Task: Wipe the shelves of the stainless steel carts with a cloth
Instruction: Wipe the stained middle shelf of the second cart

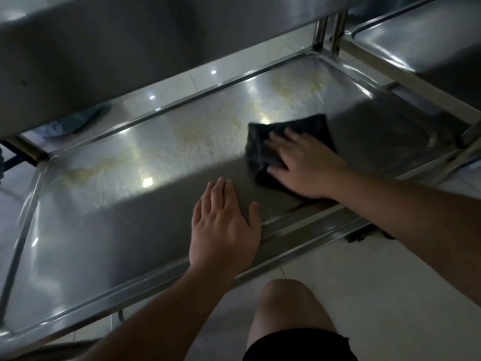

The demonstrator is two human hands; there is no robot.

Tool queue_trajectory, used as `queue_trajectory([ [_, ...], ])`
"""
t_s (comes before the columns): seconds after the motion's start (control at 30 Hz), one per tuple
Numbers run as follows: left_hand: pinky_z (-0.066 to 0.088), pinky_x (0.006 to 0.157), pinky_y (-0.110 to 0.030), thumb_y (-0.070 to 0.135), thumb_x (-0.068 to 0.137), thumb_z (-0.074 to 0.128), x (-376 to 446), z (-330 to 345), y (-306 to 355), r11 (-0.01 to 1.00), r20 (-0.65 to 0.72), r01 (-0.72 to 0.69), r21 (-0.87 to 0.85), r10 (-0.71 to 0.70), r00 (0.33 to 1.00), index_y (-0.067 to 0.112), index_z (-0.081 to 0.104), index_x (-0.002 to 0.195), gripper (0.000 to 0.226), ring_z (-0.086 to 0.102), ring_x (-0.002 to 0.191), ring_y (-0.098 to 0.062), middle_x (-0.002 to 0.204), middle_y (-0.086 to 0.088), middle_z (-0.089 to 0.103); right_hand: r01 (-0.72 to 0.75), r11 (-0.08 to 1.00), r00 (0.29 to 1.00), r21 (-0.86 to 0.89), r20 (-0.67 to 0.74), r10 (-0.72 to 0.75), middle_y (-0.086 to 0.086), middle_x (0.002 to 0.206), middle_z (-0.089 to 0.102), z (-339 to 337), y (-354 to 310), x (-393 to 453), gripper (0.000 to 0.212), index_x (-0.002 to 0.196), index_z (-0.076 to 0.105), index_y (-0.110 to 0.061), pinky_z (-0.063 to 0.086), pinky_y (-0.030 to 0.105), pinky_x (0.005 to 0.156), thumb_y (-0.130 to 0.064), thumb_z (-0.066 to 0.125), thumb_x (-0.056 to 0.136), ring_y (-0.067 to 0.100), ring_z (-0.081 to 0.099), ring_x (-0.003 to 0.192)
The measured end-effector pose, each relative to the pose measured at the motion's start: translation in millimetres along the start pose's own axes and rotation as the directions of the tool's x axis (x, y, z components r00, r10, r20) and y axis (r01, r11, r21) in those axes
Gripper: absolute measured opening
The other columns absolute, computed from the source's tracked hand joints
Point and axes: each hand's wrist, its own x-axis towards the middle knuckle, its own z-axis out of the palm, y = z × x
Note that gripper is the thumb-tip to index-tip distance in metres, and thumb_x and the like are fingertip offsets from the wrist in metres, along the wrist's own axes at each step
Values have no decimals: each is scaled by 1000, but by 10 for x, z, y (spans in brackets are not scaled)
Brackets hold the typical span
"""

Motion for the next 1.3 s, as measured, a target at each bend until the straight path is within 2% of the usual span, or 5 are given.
queue_trajectory([
  [0.13, -5, 127, -31, 70, 101, 12, -6, 2, -11, 1000, -2, -10, 0, 10, 1000, 16, 20, 168, 87, 6, 163, -18, 176, -3, 19, 119, 993, 993, 24, 18, -119, -21, 168, 16, -75, 439, -89, 77, 161, 26, -39, 11, 39, 126, -75, 28, 94, 9, 12, 157],
  [0.4, -7, 125, -31, 73, 102, 11, -3, 29, -6, 1000, -4, 7, -16, -7, 1000, 18, 19, 168, 86, 5, 163, -16, 176, -1, 19, -574, 819, 808, 15, -148, 570, 5, 172, 17, -319, 1388, 191, 72, 161, 23, -28, 11, 60, 125, -62, 24, 99, 37, 12, 157],
  [0.77, -2, 128, -33, 58, 102, 21, -29, -50, 55, 994, 53, 55, -92, -50, 997, 13, 14, 169, 81, 5, 163, -19, 177, -6, 14, -10, 1000, 1000, 23, 9, 10, -13, 173, 5, 59, -540, 232, 71, 165, 14, -34, 2, 45, 129, -66, 22, 102, 16, -1, 160],
  [1.1, 18, 127, -39, 52, 91, 46, 173, -364, -235, 928, 302, 138, -346, -29, 953, 21, 33, 163, 81, 15, 160, -20, 172, 10, 17, -472, 881, 879, 25, -69, 473, -5, 174, 7, -61, 23, 24, 70, 165, 15, -28, 6, 53, 128, -59, 21, 103, 27, 4, 160],
  [1.3, 17, 128, -51, 51, 104, 42, -270, -619, -1285, 970, 114, 204, -132, -189, 975, 24, 45, 155, 57, 14, 160, -23, 172, 0, 22, -558, 829, 829, 27, -17, 559, -2, 174, 0, 10, -431, 194, 77, 166, 9, -21, 3, 57, 127, -60, 16, 100, 34, 0, 159],
])
